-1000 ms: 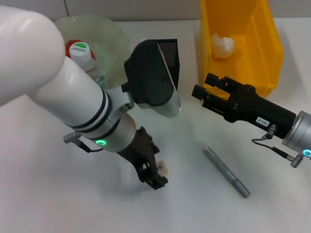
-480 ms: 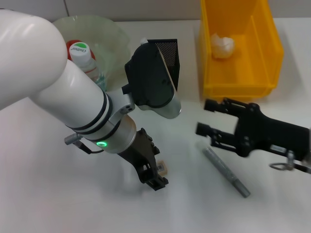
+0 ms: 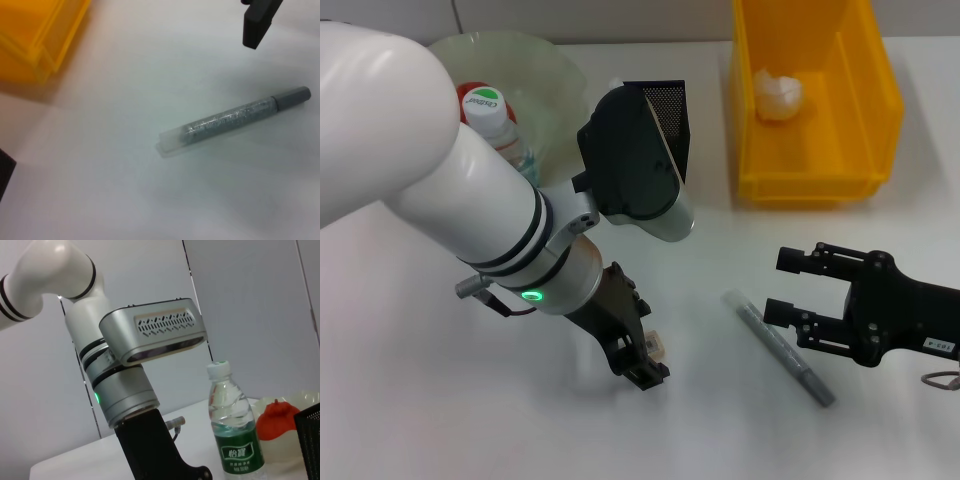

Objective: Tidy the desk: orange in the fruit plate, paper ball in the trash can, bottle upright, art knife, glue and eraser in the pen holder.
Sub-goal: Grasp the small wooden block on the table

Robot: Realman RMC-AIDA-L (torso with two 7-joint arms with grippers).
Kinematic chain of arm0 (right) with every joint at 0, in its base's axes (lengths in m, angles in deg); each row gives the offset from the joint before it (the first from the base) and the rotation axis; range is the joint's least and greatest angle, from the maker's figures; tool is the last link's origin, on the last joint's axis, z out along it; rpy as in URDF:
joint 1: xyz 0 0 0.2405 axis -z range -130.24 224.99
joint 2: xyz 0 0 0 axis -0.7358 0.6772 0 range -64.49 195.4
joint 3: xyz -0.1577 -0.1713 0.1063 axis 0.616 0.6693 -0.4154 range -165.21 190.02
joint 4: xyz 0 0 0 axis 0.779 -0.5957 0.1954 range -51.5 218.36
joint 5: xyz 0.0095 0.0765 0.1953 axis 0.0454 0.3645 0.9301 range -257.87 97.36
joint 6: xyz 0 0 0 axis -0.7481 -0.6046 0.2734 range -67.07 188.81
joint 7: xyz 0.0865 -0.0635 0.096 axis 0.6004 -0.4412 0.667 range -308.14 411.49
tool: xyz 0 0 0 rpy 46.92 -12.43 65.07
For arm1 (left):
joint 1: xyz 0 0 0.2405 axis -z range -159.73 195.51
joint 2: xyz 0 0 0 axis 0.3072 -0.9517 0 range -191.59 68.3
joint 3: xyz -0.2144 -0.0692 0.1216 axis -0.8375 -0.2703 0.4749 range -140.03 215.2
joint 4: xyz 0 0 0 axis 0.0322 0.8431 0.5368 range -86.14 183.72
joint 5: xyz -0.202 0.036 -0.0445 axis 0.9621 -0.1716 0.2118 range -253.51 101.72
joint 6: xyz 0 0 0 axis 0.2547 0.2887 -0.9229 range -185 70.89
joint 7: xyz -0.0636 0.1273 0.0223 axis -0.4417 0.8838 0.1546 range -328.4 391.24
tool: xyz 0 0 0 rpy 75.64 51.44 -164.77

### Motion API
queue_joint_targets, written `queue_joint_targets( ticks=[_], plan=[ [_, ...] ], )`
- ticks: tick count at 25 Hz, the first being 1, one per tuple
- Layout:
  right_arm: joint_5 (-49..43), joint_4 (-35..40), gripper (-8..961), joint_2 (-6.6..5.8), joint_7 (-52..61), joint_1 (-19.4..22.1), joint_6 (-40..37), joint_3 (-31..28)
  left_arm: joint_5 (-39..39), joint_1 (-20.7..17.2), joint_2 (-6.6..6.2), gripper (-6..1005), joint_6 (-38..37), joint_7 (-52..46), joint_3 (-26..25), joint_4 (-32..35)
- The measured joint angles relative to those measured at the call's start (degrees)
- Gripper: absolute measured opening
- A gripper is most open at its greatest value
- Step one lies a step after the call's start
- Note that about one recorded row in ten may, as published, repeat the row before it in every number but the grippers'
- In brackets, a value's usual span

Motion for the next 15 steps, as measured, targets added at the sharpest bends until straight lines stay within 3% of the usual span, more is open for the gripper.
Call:
queue_joint_targets(
  ticks=[15],
  plan=[
    [0.3,0.1,666,0.75,0.4,0.2,-0.1,0.0,0.1,-0.4,0.0,738,2.0,0.2,1.2,-0.7]
  ],
)
